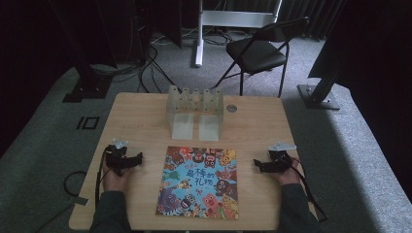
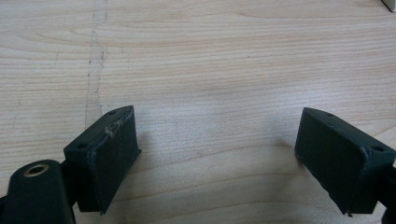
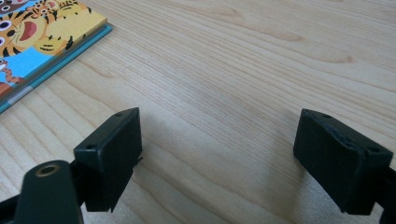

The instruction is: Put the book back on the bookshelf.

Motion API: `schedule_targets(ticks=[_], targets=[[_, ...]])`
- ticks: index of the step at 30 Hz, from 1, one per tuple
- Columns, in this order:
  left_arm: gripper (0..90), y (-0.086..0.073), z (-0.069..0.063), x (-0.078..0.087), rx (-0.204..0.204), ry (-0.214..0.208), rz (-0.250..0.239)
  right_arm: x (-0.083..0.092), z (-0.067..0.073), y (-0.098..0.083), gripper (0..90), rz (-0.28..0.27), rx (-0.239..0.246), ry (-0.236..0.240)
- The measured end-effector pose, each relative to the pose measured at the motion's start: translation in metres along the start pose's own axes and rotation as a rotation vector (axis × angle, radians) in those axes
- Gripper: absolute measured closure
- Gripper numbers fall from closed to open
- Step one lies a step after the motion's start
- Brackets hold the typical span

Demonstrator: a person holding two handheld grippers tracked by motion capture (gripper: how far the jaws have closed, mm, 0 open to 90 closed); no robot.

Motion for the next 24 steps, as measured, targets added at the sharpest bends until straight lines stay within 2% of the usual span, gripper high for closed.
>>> schedule_targets(ticks=[5,8,13,15,20,24], targets=[[13.4,-0.0001,-0.0003,0.0001,0.003,0.002,0.000,-0.0002,-0.0002,0.0001,15.3,-0.001,0.002,0.002],[15.2,-0.0020,-0.0032,0.0025,0.024,0.025,0.000,-0.0003,-0.0002,0.0002,15.1,-0.001,0.003,0.002],[15.2,-0.0026,-0.0036,0.0030,0.025,0.027,-0.001,-0.0007,0.0001,0.0004,14.3,0.001,0.006,0.005],[15.2,-0.0036,-0.0043,0.0039,0.021,0.023,-0.002,-0.0008,0.0003,0.0005,14.1,0.001,0.005,0.005],[15.0,-0.0059,-0.0055,0.0072,-0.034,-0.031,0.008,-0.0012,0.0023,0.0009,13.6,0.003,0.006,0.007],[15.1,-0.0066,-0.0053,0.0077,-0.041,-0.037,0.007,-0.0013,0.0046,0.0014,14.3,0.004,0.011,0.011]])
Point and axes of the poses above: each handheld gripper's, and its own axes: x roughly backward along the jaws, y roughly out of its top, z roughly to its left, the point moved 1 cm from there along -x, roughly forward along the jaws, and after that the axes turned 1 degree about -y, right-handed, at the moved point
